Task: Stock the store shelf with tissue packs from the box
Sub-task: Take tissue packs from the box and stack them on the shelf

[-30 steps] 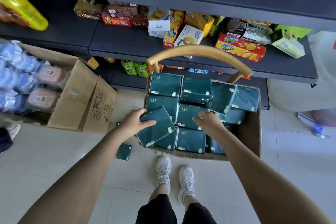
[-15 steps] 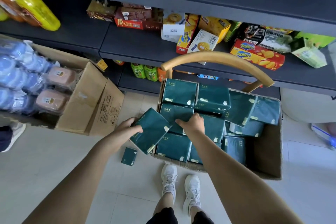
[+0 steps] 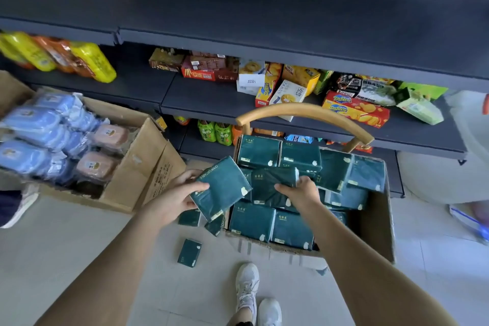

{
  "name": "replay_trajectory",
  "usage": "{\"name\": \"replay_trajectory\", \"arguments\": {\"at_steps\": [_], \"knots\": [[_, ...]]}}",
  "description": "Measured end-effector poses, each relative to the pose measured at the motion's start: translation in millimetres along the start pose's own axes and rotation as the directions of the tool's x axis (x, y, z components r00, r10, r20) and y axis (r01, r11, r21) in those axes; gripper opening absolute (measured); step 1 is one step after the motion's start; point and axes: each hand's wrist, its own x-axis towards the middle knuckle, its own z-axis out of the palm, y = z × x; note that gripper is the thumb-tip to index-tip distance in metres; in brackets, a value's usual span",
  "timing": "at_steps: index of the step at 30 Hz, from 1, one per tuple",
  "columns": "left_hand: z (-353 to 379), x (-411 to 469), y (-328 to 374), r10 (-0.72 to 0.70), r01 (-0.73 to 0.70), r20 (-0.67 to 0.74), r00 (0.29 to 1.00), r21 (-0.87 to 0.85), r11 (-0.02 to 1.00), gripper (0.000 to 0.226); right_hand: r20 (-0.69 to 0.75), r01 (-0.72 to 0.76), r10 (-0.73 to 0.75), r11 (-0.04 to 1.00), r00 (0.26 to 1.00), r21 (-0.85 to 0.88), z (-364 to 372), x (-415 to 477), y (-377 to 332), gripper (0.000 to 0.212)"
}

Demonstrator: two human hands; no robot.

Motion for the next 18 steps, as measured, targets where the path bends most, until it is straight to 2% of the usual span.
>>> {"name": "replay_trajectory", "arguments": {"at_steps": [8, 11, 15, 18], "knots": [[14, -74, 55, 0.231, -0.231, -0.062, 0.971, 0.003, 0.973, 0.04, -0.139, 0.192, -0.175, 0.974, 0.975, 0.117, -64, -66, -55, 0.043], [8, -98, 85, 0.309, -0.313, -0.098, 0.946, -0.019, 0.95, 0.046, -0.196, 0.289, -0.252, 0.939, 0.947, 0.186, -81, -92, -82, 0.038], [-12, -117, 132, 0.424, -0.429, -0.104, 0.899, -0.022, 0.903, 0.036, -0.237, 0.419, -0.377, 0.893, 0.895, 0.166, -96, -127, -134, 0.025], [-33, -121, 174, 0.522, -0.526, -0.086, 0.849, -0.045, 0.849, 0.034, -0.305, 0.514, -0.455, 0.845, 0.837, 0.148, -96, -148, -181, 0.027]]}}
